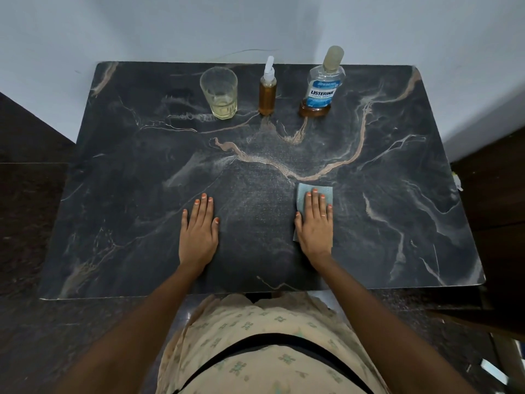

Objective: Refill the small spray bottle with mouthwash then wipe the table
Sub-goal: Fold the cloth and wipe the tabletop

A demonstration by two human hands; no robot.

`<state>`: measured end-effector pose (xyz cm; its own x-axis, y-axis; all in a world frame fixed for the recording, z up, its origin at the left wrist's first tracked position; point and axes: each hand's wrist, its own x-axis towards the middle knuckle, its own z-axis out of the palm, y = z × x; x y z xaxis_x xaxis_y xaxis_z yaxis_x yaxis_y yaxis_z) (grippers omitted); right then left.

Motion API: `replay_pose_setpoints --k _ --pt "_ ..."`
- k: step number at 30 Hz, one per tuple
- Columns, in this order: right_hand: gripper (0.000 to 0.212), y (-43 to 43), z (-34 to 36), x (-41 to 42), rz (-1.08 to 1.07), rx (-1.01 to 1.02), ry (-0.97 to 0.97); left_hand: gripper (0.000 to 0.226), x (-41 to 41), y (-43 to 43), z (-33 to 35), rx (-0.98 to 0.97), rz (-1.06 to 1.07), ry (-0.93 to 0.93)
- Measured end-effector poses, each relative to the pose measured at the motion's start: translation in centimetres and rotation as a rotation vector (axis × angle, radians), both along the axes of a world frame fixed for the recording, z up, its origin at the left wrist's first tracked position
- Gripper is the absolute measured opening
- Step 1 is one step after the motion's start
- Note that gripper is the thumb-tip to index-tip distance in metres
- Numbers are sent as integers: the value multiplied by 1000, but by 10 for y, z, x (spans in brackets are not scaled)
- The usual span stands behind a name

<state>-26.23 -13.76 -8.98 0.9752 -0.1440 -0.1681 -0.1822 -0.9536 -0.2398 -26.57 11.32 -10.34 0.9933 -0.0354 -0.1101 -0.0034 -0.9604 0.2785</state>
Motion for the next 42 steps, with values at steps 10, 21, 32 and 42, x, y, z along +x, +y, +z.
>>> replay_pose_setpoints --k 10,21,32,42 --pt "53 90 7 5 357 81 64 58 0 0 0 11 -2 -15" --pt "50 35 1 -2 438 -41 15 58 1 1 -2 4 -14 -16" --pt "47 -45 12 44 -164 -85 50 58 0 0 -2 13 -10 -14" --pt "50 100 8 48 403 62 67 55 1 0 -1 25 -5 -2"
